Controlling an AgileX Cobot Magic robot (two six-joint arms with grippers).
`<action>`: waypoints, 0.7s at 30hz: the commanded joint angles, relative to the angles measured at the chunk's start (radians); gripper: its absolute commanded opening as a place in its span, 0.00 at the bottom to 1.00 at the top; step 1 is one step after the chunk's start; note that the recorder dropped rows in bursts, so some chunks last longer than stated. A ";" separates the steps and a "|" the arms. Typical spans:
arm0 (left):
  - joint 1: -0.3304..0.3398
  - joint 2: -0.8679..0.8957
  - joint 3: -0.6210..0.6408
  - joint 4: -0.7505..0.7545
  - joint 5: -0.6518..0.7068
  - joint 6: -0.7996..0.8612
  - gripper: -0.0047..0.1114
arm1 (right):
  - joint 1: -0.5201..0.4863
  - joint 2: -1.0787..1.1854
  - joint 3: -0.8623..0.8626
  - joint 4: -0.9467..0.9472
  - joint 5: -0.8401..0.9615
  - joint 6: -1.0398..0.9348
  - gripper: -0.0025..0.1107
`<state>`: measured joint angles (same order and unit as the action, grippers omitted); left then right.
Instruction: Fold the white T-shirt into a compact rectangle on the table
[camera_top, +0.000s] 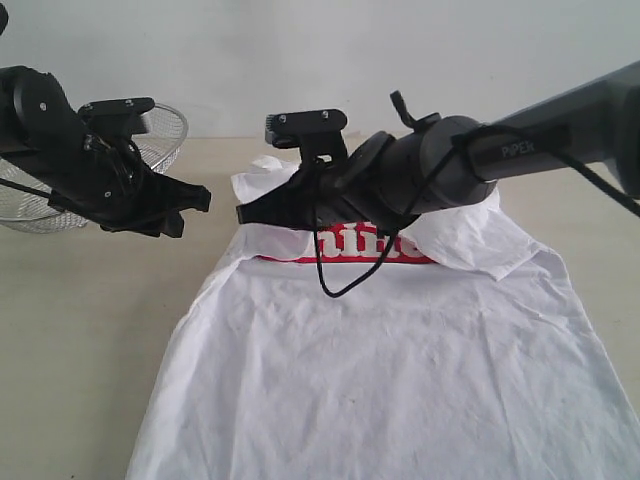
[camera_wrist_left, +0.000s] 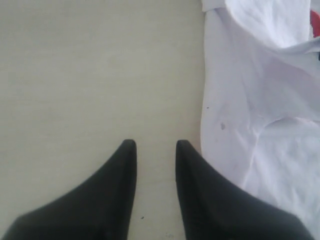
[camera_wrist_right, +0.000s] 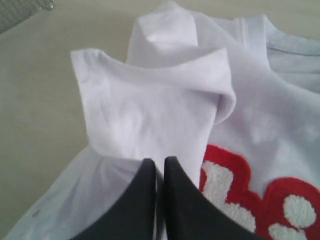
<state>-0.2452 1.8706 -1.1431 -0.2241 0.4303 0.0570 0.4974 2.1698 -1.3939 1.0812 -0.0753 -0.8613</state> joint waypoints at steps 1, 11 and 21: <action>0.000 -0.006 0.005 0.004 -0.005 0.004 0.27 | -0.060 -0.043 -0.002 0.032 0.037 0.023 0.02; 0.000 -0.006 0.005 0.004 -0.006 0.004 0.27 | -0.127 -0.055 -0.007 0.036 0.195 -0.118 0.04; 0.000 -0.006 0.005 0.004 -0.012 0.004 0.27 | -0.069 -0.050 -0.082 0.029 0.300 -0.323 0.53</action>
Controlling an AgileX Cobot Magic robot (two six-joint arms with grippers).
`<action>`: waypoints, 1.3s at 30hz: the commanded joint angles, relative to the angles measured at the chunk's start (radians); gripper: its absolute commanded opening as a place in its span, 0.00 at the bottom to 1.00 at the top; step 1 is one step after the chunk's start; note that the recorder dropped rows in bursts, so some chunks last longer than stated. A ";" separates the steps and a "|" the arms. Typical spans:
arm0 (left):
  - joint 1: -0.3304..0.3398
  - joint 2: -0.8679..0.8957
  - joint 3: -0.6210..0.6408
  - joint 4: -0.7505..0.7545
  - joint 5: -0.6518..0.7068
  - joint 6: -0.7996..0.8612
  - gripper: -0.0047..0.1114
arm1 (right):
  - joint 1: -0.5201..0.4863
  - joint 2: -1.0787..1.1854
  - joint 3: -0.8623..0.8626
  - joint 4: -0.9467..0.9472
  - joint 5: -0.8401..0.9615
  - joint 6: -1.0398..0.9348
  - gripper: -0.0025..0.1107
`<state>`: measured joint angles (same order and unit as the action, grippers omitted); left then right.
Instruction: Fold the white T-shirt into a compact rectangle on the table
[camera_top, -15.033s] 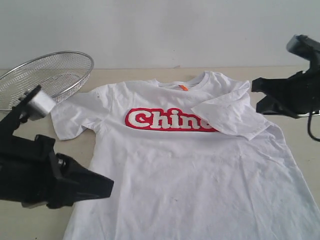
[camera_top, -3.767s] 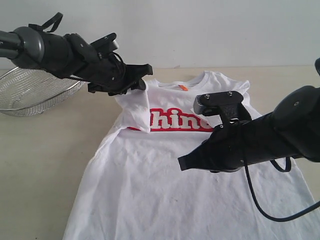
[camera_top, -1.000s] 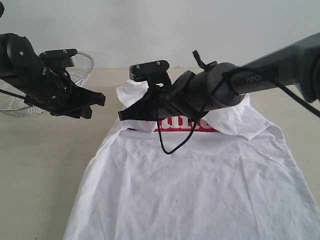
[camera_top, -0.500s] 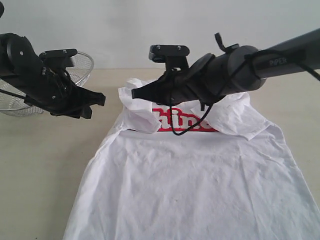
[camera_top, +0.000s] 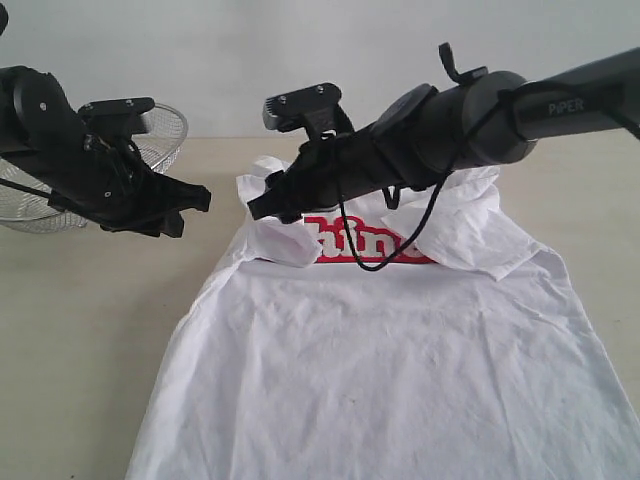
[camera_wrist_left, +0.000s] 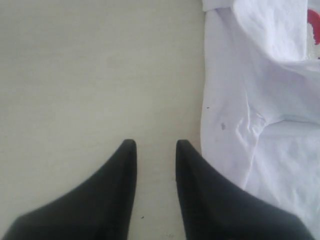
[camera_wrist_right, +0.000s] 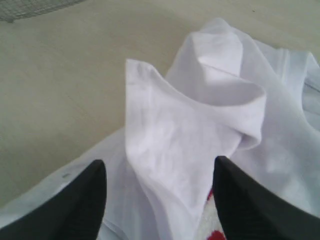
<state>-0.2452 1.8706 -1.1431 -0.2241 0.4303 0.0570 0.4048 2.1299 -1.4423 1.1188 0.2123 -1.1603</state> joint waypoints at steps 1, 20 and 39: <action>0.000 -0.006 0.005 0.004 -0.012 0.004 0.27 | 0.035 -0.001 -0.043 -0.010 0.013 -0.027 0.50; 0.000 -0.006 0.005 0.004 -0.011 0.004 0.27 | 0.044 0.116 -0.059 -0.030 -0.118 -0.024 0.25; 0.000 -0.006 0.005 0.004 -0.004 0.004 0.27 | -0.008 0.111 -0.059 -0.026 -0.149 0.158 0.02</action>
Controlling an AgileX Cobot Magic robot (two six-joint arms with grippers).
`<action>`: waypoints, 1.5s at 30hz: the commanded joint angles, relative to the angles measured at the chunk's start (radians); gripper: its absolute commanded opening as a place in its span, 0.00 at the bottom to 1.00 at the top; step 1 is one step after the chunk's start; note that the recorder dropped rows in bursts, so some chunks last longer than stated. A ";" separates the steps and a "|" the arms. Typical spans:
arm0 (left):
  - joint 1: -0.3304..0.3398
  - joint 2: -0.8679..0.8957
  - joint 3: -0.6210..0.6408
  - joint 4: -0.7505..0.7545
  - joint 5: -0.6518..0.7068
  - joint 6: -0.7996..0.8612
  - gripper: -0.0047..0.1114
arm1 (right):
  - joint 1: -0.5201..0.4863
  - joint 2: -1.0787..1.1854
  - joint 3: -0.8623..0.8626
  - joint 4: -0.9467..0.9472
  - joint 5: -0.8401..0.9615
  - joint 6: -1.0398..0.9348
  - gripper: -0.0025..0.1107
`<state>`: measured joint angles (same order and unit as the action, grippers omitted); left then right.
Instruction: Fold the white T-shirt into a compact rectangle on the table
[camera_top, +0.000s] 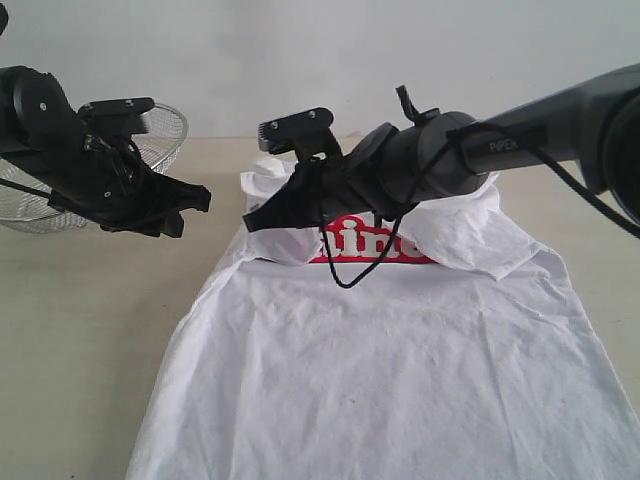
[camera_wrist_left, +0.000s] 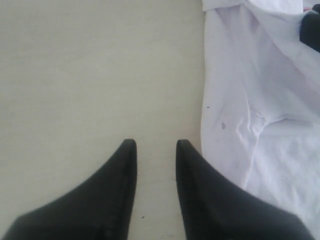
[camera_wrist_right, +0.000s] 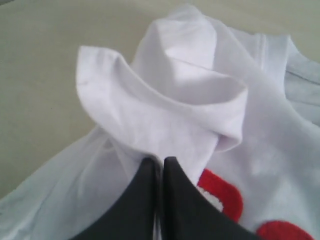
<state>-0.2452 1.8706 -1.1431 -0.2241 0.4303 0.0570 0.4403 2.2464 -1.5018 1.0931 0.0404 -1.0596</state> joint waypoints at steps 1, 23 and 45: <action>0.000 -0.006 0.005 0.004 -0.004 0.006 0.27 | -0.058 -0.005 0.003 0.000 0.042 0.063 0.02; 0.000 -0.006 0.005 0.004 -0.004 0.015 0.27 | -0.173 -0.029 0.025 -0.025 0.195 0.244 0.30; -0.160 0.071 0.003 -0.493 -0.071 0.572 0.08 | -0.251 -0.143 0.025 -0.120 0.307 0.310 0.14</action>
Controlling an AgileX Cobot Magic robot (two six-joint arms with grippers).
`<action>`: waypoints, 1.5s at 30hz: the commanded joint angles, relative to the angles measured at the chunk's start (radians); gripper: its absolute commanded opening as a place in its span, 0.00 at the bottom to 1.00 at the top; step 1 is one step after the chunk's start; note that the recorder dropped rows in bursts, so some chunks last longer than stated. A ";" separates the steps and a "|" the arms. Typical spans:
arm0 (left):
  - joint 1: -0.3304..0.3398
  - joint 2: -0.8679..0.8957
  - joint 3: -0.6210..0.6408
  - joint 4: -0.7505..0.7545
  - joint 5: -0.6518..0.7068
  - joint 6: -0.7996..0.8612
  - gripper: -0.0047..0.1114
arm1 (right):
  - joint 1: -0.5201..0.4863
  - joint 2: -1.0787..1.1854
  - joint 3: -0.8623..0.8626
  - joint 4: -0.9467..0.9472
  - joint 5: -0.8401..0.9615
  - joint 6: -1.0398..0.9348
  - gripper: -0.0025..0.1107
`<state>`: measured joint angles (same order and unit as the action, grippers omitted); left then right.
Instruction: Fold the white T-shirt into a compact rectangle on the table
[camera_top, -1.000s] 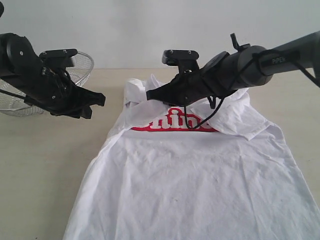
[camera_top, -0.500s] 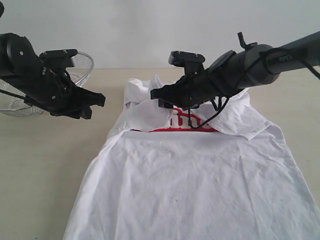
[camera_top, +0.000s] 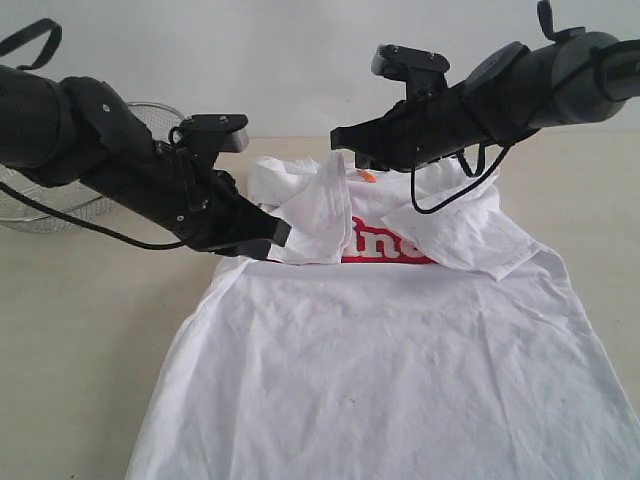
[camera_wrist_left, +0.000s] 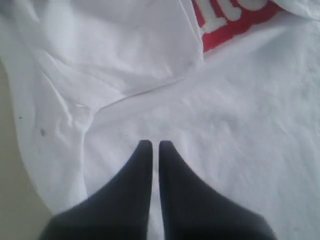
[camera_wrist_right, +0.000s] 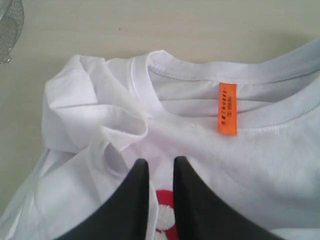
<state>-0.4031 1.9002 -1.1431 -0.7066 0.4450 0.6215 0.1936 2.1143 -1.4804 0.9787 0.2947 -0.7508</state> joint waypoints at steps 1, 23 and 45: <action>-0.002 0.050 0.003 -0.012 -0.112 0.007 0.08 | -0.004 -0.011 0.003 -0.005 0.058 0.001 0.14; -0.002 0.156 -0.044 0.011 -0.200 0.007 0.08 | 0.019 -0.011 0.003 -0.005 0.117 -0.003 0.14; 0.057 0.203 -0.044 0.104 -0.200 -0.050 0.08 | 0.019 -0.011 0.003 -0.025 0.141 -0.003 0.14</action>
<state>-0.3672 2.0969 -1.1863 -0.6239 0.2442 0.5846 0.2103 2.1143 -1.4804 0.9683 0.4313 -0.7492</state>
